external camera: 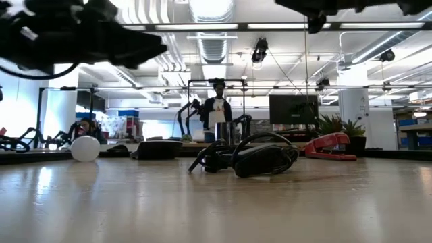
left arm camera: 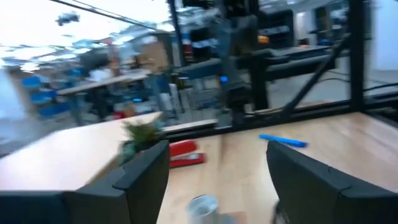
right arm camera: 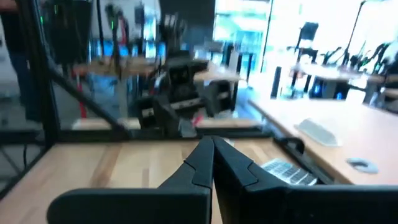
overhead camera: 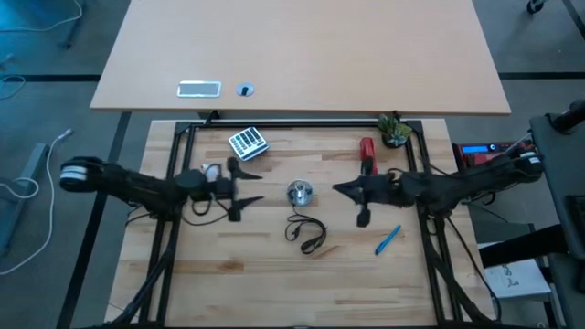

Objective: Screw lightbulb
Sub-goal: Return to Home Position

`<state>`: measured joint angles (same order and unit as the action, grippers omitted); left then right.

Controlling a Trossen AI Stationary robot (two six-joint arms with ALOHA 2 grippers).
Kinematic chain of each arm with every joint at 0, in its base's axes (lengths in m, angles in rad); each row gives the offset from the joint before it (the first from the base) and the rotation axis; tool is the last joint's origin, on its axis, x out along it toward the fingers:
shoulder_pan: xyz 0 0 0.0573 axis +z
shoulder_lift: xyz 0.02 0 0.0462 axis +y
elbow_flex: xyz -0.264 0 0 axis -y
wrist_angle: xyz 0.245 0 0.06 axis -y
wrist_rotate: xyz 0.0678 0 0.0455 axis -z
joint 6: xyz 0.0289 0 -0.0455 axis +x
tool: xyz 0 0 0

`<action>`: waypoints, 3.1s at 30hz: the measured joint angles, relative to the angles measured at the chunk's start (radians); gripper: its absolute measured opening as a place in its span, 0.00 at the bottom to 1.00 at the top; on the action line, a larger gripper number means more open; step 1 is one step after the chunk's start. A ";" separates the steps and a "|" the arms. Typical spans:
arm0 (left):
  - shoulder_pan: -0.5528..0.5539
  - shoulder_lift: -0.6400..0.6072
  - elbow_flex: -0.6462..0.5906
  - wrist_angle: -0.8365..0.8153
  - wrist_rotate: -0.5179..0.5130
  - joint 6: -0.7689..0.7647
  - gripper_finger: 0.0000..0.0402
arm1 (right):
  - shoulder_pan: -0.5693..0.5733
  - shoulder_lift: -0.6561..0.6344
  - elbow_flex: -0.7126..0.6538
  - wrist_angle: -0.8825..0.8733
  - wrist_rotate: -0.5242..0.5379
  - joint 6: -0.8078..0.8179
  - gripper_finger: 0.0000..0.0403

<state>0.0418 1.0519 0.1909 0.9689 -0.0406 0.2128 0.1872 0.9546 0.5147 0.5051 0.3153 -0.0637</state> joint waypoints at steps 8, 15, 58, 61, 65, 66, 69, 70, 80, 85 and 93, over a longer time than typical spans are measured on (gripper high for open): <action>0.075 -0.137 -0.121 -0.029 -0.034 -0.026 0.57 | -0.090 -0.150 -0.238 0.151 -0.008 -0.004 0.00; 0.077 -0.204 -0.181 -0.042 0.023 -0.151 0.53 | -0.166 -0.301 -0.409 0.267 -0.133 0.034 0.00; 0.071 -0.929 -0.167 -0.590 -0.036 -0.220 0.39 | -0.166 -0.948 -0.491 -0.066 -0.428 -0.015 0.00; 0.071 -0.907 -0.167 -0.591 -0.036 -0.225 0.38 | -0.166 -0.945 -0.490 -0.062 -0.428 -0.015 0.00; 0.071 -0.872 -0.167 -0.588 -0.036 -0.222 0.36 | -0.166 -0.945 -0.490 -0.062 -0.420 -0.016 0.00; 0.071 -0.862 -0.167 -0.588 -0.036 -0.222 0.36 | -0.166 -0.945 -0.490 -0.062 -0.420 -0.015 0.00; 0.071 -0.831 -0.167 -0.588 -0.036 -0.222 0.35 | -0.166 -0.945 -0.490 -0.062 -0.420 -0.015 0.00; 0.071 -0.820 -0.167 -0.588 -0.036 -0.222 0.34 | -0.166 -0.945 -0.490 -0.062 -0.420 -0.015 0.00; 0.071 -0.707 -0.167 -0.588 -0.036 -0.222 0.32 | -0.166 -0.945 -0.489 -0.062 -0.420 -0.015 0.00; 0.071 -0.655 -0.167 -0.588 -0.036 -0.222 0.31 | -0.166 -0.945 -0.489 -0.062 -0.420 -0.015 0.00; 0.071 -0.586 -0.167 -0.588 -0.035 -0.222 0.29 | -0.166 -0.945 -0.489 -0.062 -0.420 -0.015 0.00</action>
<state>0.1123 0.4659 0.0235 0.3805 -0.0753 -0.0093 0.0216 0.0097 0.0254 0.4431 -0.1047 -0.0788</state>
